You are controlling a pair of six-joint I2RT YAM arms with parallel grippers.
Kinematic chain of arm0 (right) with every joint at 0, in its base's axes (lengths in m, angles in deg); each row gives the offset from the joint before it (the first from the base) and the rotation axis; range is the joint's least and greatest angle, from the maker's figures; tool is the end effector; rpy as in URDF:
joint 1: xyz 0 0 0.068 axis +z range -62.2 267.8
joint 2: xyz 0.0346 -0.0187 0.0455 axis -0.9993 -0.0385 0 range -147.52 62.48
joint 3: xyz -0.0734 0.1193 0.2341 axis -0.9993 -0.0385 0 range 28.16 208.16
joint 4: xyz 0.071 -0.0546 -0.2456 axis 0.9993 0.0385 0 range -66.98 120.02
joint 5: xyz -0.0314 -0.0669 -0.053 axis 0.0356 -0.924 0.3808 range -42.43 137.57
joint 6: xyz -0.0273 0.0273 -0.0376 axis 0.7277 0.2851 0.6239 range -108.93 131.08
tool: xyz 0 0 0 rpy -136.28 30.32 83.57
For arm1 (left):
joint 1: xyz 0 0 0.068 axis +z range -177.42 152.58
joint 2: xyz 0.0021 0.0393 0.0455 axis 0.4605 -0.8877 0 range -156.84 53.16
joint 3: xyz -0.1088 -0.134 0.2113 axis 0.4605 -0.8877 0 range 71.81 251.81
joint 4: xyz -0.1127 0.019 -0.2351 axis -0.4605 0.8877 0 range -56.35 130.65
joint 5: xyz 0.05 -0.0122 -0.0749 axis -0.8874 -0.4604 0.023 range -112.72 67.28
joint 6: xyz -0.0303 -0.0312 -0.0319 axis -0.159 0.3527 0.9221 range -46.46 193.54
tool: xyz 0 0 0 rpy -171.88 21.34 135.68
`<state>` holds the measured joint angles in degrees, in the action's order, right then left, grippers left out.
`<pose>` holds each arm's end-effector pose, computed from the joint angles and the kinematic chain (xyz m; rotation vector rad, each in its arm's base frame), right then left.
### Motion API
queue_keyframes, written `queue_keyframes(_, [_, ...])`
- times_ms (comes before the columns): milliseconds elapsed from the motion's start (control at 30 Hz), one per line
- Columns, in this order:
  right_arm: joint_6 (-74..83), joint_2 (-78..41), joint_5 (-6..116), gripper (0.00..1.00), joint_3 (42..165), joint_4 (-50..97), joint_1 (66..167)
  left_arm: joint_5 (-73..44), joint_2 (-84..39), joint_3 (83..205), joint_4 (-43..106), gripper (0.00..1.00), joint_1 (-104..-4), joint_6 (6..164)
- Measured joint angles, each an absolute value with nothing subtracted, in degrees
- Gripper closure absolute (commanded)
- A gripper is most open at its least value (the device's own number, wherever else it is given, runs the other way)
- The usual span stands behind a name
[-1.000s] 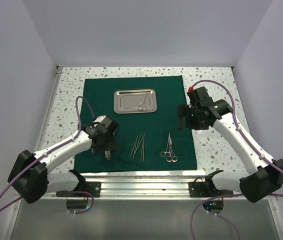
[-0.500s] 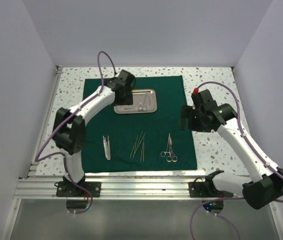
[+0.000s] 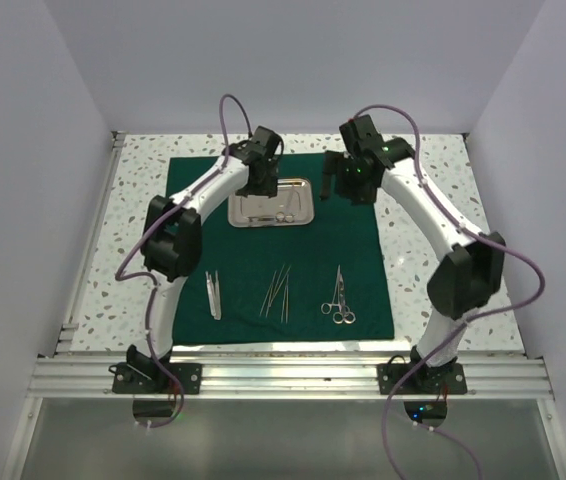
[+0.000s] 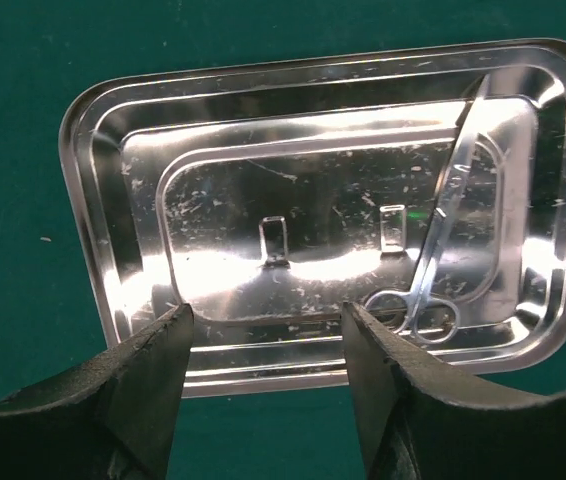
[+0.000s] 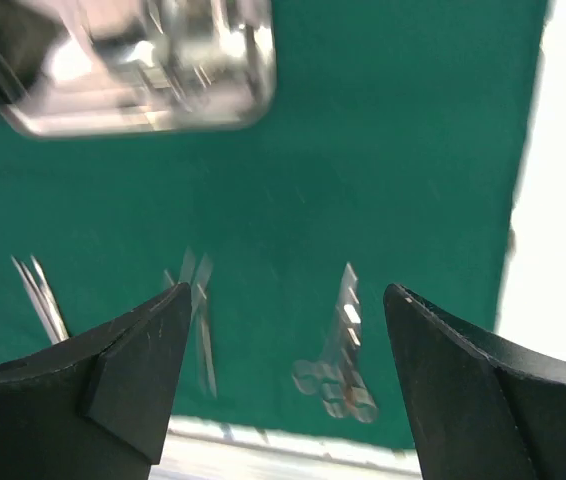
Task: Open and lay out the surgical kit
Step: Pick up the medical item from the container.
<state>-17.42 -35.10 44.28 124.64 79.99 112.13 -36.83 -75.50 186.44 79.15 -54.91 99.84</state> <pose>0.3277 0.1460 0.3376 0.1160 2.6026 0.2646 0.4405 -0.2195 0.2249 -0.0598 2.5602 -0.0329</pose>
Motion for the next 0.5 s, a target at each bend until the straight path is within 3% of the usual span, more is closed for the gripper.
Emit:
queue_keyframes(333, [-17.83,-65.25,45.85,0.22,150.35,79.42,116.55,-35.06,-71.24,175.77,78.32,0.37,-48.17,99.21])
queue_keyframes(400, [-18.29,-68.66,46.03,0.26,153.04,79.46,117.84,-34.65,-70.12,172.25,77.62,0.37,-46.53,99.17])
queue_keyframes(500, [-19.16,-72.15,46.33,0.41,155.83,79.59,119.30,-33.69,-68.50,166.79,76.53,0.38,-44.79,98.97])
